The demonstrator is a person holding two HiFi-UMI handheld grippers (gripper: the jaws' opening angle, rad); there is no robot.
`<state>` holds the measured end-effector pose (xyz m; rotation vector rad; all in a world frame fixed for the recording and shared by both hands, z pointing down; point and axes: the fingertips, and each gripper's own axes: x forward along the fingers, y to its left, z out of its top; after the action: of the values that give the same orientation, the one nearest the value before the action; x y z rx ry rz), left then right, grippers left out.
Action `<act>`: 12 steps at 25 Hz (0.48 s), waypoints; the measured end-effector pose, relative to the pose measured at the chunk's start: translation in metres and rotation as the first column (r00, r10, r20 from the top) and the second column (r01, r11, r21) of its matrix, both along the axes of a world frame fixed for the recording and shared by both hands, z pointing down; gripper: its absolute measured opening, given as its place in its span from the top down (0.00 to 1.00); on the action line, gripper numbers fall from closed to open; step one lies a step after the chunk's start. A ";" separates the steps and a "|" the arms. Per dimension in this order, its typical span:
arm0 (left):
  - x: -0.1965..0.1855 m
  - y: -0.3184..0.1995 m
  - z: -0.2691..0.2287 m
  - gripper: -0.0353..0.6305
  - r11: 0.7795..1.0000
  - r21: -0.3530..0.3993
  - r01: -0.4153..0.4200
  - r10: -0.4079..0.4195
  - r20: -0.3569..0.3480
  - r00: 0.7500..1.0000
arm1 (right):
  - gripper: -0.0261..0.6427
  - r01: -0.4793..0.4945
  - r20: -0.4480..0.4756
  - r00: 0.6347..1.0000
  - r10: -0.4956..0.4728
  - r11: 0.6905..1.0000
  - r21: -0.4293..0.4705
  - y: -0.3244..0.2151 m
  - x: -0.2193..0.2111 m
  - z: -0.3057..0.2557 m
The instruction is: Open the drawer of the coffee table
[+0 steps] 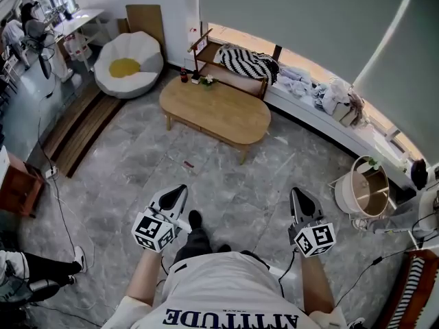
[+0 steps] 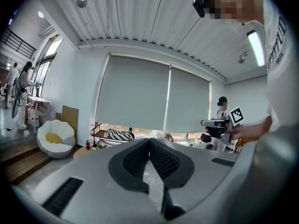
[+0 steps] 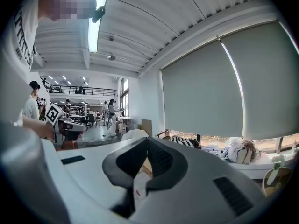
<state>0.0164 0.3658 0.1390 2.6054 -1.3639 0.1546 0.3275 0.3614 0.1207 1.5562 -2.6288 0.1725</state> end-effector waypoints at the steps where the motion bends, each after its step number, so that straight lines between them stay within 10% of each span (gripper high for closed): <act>1: -0.003 -0.009 0.002 0.92 1.000 -0.002 -0.005 0.005 0.002 1.000 | 0.93 -0.009 0.001 1.000 0.009 1.000 -0.001 -0.008 -0.003 0.001; 12: -0.056 -0.117 0.009 0.92 0.998 -0.026 -0.063 0.063 0.005 0.998 | 0.93 -0.057 0.000 0.998 0.057 0.998 -0.016 -0.100 -0.060 0.005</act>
<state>-0.0400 0.2489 0.1478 2.6304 -1.2740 0.1881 0.2675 0.2615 0.1256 1.6264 -2.5784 0.1970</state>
